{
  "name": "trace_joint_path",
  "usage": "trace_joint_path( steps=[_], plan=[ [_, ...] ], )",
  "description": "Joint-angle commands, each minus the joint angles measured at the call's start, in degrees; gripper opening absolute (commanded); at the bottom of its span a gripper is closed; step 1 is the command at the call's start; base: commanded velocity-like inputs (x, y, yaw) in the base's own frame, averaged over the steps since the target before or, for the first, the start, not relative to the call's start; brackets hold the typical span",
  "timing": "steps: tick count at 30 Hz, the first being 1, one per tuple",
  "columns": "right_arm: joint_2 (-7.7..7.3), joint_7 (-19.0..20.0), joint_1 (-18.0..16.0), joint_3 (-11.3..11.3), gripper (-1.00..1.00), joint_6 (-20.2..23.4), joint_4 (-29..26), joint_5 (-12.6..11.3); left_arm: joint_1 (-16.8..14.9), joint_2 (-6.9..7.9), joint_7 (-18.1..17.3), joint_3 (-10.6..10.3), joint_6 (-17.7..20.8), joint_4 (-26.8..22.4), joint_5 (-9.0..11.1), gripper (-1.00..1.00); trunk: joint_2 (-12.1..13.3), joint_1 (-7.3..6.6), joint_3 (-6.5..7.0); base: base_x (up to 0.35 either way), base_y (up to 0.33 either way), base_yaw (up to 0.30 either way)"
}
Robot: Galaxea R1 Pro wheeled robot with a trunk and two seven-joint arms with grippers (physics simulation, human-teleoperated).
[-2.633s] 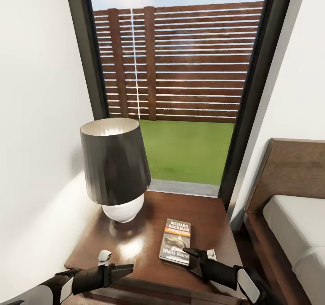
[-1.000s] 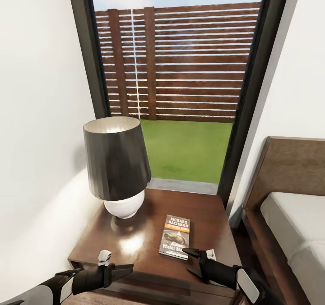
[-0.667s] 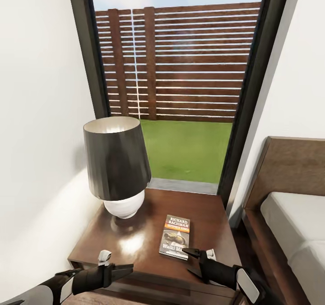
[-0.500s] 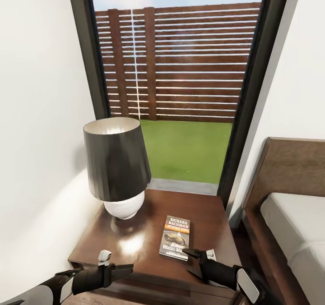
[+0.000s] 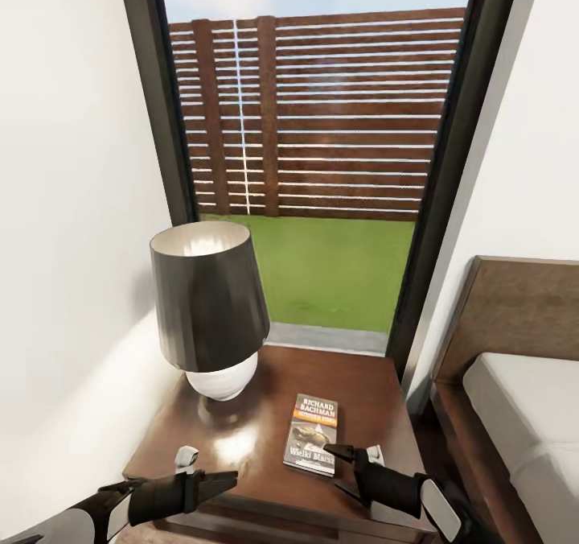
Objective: In the bedroom, move the book from the bed onto either nightstand, and place the two sandals side by side next to the bed.
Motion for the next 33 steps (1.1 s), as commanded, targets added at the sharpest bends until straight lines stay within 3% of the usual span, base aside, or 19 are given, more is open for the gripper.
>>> trace_joint_path(
  steps=[1,13,16,19,23,33],
  plan=[
    [0.03,0.14,-0.02,-0.18,1.0,0.26,0.01,0.1,-0.02,0.0,-0.19,0.35,0.35,-0.02,-0.48,1.0,0.39,-0.24,0.13,0.0,0.0,0.0],
    [0.3,-0.1,-0.04,0.29,1.0,-0.8,-0.13,0.27,-0.02,-0.12,-0.19,0.29,0.35,-0.02,-0.57,1.0,5.21,-2.87,2.28,0.0,0.0,0.0],
    [0.32,-0.12,-0.05,0.5,1.0,-3.11,-0.26,0.6,-0.02,-0.15,1.12,0.27,0.35,-0.04,-0.62,1.0,6.41,-3.53,2.82,0.0,0.0,0.0],
    [0.32,-0.07,-0.05,0.87,1.0,-8.78,-0.32,0.99,-0.02,-0.17,3.62,0.26,0.3,-0.07,-0.74,1.0,7.61,-4.19,3.36,0.0,0.0,0.0],
    [0.33,-0.11,-0.03,3.07,1.0,-14.66,-0.08,1.46,-0.02,-0.17,4.55,0.26,0.2,-0.09,-0.81,1.0,9.22,-5.07,4.08,0.0,0.0,0.0],
    [0.33,-0.18,-0.01,4.9,1.0,-17.28,0.43,1.68,-0.02,-0.17,4.9,0.3,0.17,-0.11,-0.79,1.0,13.23,-7.27,5.87,0.0,0.0,0.0]
  ],
)
